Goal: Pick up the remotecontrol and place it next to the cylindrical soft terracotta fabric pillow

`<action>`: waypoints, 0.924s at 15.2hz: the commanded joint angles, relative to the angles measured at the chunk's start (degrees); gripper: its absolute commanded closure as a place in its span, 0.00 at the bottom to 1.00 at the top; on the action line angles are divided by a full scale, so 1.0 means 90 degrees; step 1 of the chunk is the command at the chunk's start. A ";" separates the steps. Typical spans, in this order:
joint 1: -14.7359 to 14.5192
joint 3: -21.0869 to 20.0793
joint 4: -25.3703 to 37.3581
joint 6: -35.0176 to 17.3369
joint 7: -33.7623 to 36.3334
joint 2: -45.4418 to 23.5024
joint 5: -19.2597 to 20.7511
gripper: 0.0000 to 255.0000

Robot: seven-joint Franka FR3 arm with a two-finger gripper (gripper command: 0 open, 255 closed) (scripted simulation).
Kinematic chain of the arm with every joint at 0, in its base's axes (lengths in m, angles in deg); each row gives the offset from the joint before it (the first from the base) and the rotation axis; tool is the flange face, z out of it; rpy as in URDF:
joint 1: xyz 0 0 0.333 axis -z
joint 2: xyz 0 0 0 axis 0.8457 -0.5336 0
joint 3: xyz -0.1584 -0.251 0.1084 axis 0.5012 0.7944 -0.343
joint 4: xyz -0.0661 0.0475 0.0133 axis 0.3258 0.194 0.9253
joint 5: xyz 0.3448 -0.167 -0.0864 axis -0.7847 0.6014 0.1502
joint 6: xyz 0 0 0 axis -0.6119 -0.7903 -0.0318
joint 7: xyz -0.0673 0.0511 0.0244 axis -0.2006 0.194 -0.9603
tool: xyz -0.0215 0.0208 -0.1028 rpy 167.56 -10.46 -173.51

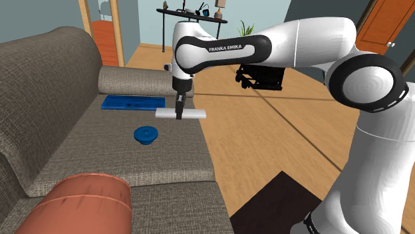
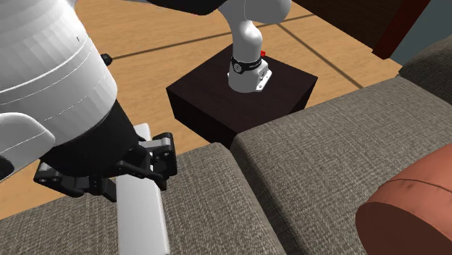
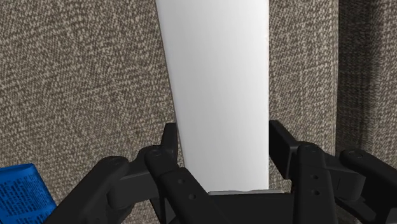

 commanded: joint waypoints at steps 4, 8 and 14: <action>-0.0004 -0.0004 0.0417 0.0437 -0.0004 0.0021 -0.0005 1.00; -0.0012 -0.0008 0.0764 0.0781 0.0000 0.0018 -0.0006 1.00; -0.0031 -0.0013 0.1363 0.1322 0.0009 -0.0040 0.0003 1.00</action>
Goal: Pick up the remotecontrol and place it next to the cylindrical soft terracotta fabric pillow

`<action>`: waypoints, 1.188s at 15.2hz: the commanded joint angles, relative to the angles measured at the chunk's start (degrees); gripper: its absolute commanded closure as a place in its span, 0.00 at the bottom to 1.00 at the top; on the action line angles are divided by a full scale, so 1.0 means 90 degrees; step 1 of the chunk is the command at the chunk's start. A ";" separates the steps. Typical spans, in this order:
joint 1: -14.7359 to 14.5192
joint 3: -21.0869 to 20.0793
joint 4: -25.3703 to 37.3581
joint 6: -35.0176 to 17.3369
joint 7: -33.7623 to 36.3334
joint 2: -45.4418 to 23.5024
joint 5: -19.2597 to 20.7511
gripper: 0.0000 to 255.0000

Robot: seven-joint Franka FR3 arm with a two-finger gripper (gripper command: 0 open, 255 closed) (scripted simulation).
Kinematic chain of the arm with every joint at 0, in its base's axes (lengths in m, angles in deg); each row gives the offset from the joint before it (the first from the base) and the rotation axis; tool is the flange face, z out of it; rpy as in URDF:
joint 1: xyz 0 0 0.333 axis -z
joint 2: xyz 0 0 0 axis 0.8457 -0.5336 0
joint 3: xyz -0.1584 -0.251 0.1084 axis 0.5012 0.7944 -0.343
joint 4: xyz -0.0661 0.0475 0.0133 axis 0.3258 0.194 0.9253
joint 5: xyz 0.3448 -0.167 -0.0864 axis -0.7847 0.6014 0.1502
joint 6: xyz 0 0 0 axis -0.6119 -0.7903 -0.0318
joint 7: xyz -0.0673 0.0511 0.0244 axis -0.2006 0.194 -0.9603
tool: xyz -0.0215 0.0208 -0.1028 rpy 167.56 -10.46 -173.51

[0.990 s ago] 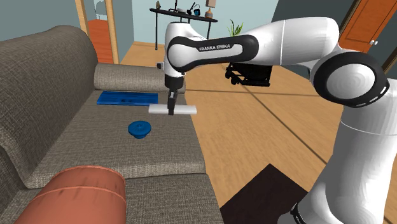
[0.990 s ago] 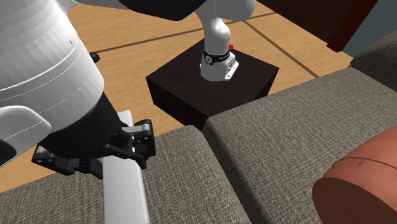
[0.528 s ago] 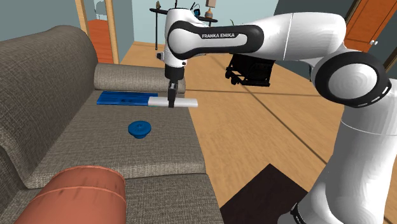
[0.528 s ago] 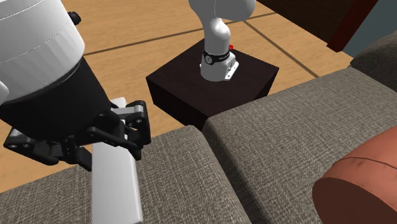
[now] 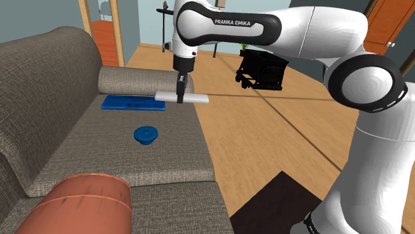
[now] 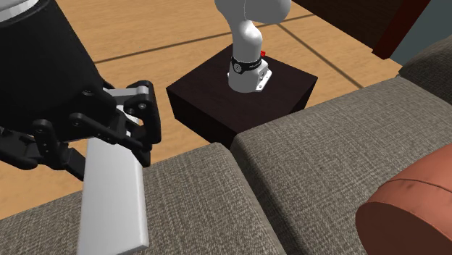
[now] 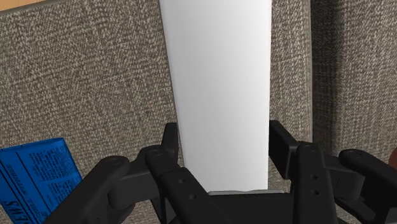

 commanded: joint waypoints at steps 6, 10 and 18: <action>-0.0039 -0.0008 0.0809 0.0667 0.0022 -0.0144 0.0023 1.00; -0.0104 -0.0045 0.0869 0.0856 0.0123 -0.0012 0.0014 1.00; -0.0505 -0.0386 -0.1125 0.0293 0.0914 0.1450 -0.0194 1.00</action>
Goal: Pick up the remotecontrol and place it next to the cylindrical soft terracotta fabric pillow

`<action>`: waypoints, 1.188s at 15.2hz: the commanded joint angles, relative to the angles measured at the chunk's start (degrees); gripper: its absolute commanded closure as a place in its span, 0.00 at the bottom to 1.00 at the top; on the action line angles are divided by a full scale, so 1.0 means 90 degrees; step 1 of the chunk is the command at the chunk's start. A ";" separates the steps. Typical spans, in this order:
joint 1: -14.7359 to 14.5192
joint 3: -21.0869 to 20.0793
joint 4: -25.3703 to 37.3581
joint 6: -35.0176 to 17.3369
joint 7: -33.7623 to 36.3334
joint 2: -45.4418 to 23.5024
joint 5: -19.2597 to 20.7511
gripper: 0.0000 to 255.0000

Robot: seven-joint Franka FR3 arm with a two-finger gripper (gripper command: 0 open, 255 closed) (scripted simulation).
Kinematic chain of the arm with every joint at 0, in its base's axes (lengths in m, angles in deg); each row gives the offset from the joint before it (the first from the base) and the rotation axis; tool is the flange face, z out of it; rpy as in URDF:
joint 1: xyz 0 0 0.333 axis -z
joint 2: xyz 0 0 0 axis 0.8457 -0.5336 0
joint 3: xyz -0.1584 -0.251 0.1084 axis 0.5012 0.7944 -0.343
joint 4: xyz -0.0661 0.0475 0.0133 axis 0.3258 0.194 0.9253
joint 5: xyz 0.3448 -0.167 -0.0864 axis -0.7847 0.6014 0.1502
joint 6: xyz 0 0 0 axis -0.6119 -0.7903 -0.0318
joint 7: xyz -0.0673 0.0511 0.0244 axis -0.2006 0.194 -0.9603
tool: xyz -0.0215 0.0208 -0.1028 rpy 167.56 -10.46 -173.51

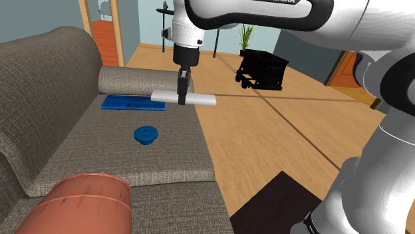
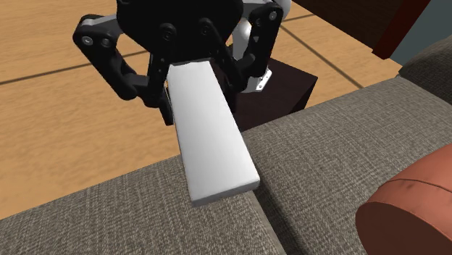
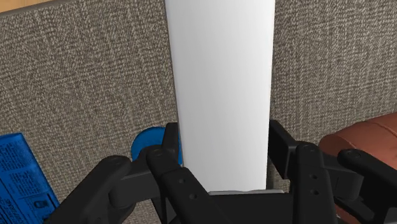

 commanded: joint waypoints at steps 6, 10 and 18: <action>-0.0393 -0.0381 -0.1126 -0.0248 0.0766 0.0921 -0.0206 1.00; -0.0631 -0.0641 -0.1571 -0.0318 0.1242 0.1329 -0.0340 1.00; -0.1126 -0.1249 -0.2080 -0.0378 0.2285 0.1865 -0.0604 1.00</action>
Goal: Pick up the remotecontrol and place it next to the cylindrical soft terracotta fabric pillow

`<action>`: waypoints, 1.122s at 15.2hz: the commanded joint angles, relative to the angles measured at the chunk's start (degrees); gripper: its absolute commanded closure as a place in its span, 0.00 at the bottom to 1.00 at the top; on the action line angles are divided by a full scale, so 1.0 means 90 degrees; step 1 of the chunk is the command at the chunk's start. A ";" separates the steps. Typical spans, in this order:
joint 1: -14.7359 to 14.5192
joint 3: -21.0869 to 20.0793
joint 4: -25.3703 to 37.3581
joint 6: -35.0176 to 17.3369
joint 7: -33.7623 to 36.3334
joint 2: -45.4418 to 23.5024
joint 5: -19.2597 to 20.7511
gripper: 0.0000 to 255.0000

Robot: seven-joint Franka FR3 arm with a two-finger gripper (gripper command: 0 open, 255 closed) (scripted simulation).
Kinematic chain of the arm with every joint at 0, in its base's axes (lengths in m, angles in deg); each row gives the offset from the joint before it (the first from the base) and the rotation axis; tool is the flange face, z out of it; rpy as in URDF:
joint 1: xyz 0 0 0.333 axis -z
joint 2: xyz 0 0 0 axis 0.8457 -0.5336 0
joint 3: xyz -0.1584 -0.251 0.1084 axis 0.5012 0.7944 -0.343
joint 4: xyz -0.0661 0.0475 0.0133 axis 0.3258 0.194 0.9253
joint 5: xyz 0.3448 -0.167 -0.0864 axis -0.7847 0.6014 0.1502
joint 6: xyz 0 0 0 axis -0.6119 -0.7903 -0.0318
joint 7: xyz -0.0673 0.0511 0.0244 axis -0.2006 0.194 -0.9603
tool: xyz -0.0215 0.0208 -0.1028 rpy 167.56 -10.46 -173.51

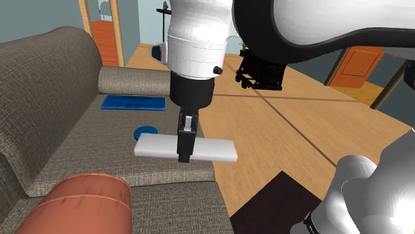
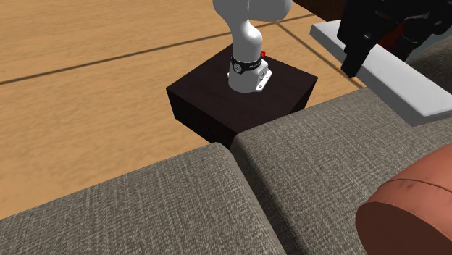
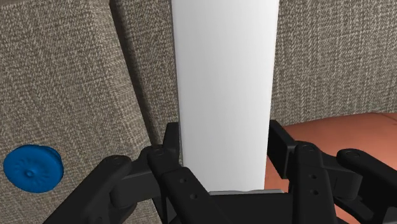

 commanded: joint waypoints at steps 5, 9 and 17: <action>-0.0377 -0.0527 -0.0110 -0.0004 0.0878 0.0184 -0.0160 1.00; -0.0618 -0.0915 -0.0041 -0.0009 0.1501 0.0157 -0.0210 1.00; -0.1088 -0.1799 0.0447 -0.0007 0.2903 -0.0296 -0.0055 1.00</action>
